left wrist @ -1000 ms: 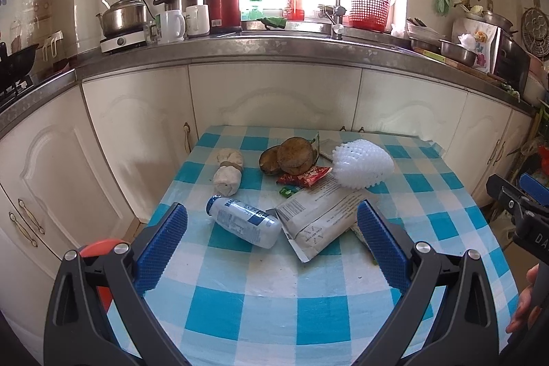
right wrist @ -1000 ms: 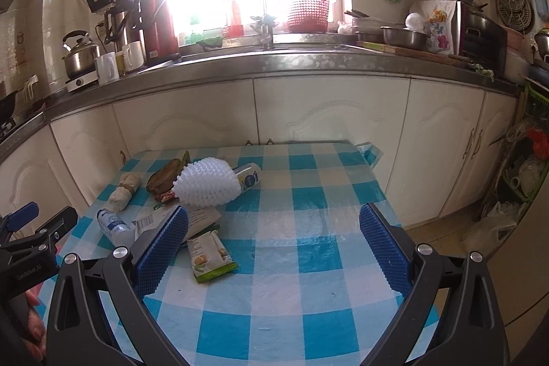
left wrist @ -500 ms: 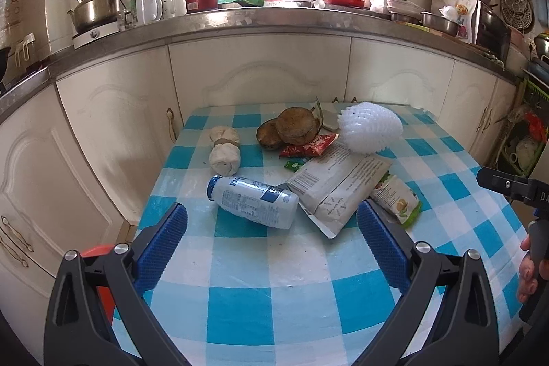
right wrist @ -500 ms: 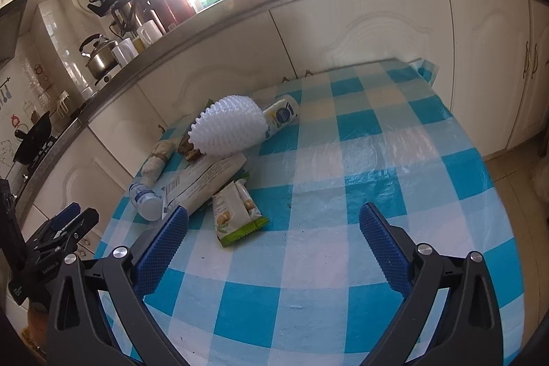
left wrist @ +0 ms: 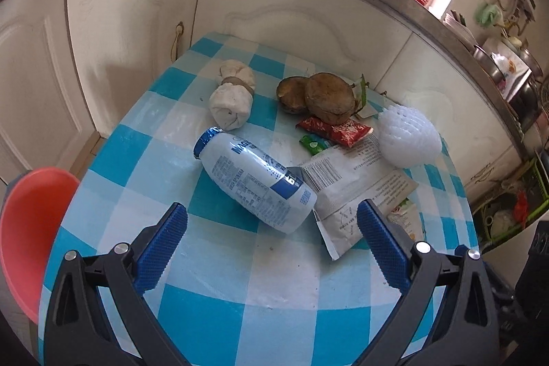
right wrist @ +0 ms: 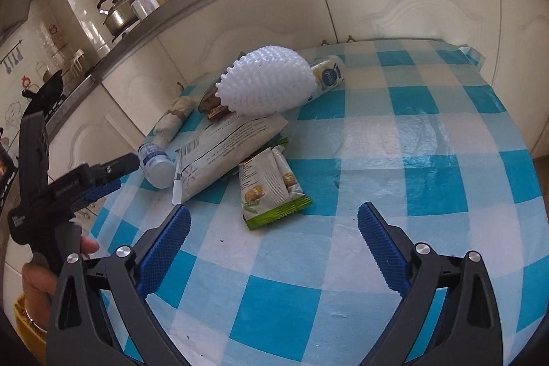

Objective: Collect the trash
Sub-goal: 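Grasp the white plastic bottle with the left tool while the right tool grasps the green-edged snack packet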

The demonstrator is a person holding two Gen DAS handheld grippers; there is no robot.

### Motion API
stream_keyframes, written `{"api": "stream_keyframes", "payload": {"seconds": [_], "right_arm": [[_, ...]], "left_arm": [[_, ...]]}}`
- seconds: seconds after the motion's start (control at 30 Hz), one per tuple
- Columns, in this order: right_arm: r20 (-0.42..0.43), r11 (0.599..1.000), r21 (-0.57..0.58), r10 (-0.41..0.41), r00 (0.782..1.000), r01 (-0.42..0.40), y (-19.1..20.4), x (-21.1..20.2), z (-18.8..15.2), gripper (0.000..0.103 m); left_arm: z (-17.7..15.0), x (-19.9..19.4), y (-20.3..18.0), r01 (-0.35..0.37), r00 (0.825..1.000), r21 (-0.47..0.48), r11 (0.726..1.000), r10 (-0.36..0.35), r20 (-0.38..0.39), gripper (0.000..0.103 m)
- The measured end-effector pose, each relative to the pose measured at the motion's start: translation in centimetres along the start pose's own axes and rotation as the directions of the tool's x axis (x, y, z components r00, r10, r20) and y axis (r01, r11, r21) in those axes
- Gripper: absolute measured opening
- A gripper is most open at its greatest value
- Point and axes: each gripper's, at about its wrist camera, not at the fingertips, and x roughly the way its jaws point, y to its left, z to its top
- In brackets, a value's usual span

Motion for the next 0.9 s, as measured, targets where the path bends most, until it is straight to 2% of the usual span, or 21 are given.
{"api": "stream_keyframes", "payload": {"seconds": [0.27,0.3,0.4,0.43,0.5,0.53,0.57,0.63,0.8,0.9], "right_arm": [[-0.052,0.987,-0.147,-0.067,0.996,0.059,2.2,3.1,1.1,0.095],[-0.059,0.985,-0.159,-0.073,0.996,0.063,2.3,3.5,1.3,0.092],[-0.085,0.980,-0.185,-0.089,0.992,0.072,2.7,4.7,1.7,0.068],[-0.094,0.979,-0.187,-0.094,0.991,0.076,2.7,5.0,1.9,0.068],[-0.099,0.978,-0.189,-0.113,0.989,0.093,2.5,5.5,2.0,0.068],[-0.101,0.978,-0.185,-0.118,0.988,0.098,2.4,5.6,2.1,0.068],[-0.104,0.978,-0.182,-0.119,0.987,0.098,2.3,5.8,2.1,0.068],[-0.103,0.977,-0.184,-0.127,0.986,0.107,2.2,6.0,2.0,0.068],[-0.103,0.978,-0.176,-0.135,0.986,0.115,1.8,6.3,1.8,0.068],[-0.095,0.972,-0.198,-0.145,0.985,0.125,1.9,6.5,1.7,0.068]], "left_arm": [[1.7,2.5,-0.4,-0.090,0.996,-0.039,0.995,0.089,-0.016,0.100],[1.8,2.8,-0.5,-0.099,0.995,-0.035,0.994,0.098,-0.020,0.100],[2.1,3.7,-0.8,-0.115,0.993,-0.026,0.993,0.114,-0.029,0.098],[2.2,3.9,-0.8,-0.123,0.992,-0.025,0.992,0.123,-0.032,0.096],[2.2,4.3,-0.7,-0.129,0.991,-0.022,0.991,0.128,-0.044,0.088],[2.2,4.6,-0.7,-0.137,0.989,-0.019,0.990,0.136,-0.055,0.075],[2.2,4.8,-0.6,-0.137,0.989,-0.019,0.990,0.136,-0.065,0.068],[2.1,5.1,-0.5,-0.136,0.989,-0.023,0.990,0.134,-0.068,0.065],[1.8,4.9,-0.1,-0.131,0.990,-0.031,0.991,0.129,-0.061,0.046],[1.6,4.6,0.1,-0.117,0.992,-0.035,0.992,0.115,-0.058,0.044]]}}
